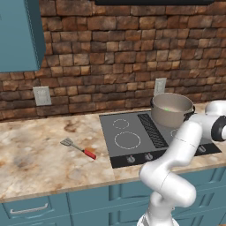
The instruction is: Put the corn and bell pepper in the pot. Retrieve the spatula and lightly stir the vegetables in the pot.
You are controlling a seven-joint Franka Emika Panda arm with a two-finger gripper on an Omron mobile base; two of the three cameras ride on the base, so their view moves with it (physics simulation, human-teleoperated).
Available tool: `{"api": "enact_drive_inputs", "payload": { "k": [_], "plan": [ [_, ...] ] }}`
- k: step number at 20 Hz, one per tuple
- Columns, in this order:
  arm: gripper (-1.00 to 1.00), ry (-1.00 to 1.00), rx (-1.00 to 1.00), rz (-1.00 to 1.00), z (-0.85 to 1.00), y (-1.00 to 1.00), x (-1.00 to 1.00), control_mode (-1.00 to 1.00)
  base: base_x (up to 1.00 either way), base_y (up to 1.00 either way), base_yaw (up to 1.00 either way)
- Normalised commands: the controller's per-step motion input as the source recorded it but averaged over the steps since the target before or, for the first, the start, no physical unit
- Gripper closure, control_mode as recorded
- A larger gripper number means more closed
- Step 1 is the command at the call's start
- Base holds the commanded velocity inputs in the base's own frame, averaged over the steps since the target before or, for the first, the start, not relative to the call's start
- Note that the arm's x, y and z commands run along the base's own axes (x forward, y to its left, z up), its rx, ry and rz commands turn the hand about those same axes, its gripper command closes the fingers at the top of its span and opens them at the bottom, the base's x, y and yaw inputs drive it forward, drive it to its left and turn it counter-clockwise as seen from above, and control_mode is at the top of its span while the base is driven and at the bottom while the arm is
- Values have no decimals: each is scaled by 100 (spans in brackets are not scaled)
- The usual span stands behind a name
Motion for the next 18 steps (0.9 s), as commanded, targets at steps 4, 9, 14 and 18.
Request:
{"api": "enact_drive_inputs", "payload": {
  "k": [4, 9, 14, 18],
  "plan": [
    [100, -4, 0, 0, 33, 12, -3, -100, 0, 0, 0],
    [100, -13, 0, -5, 96, 71, 1, -100, 0, 0, 0],
    [100, -1, -7, -8, 96, 79, 10, -100, 0, 0, 0],
    [100, 0, -8, -1, 82, 99, 0, -100, 0, 0, 0]
  ]
}}
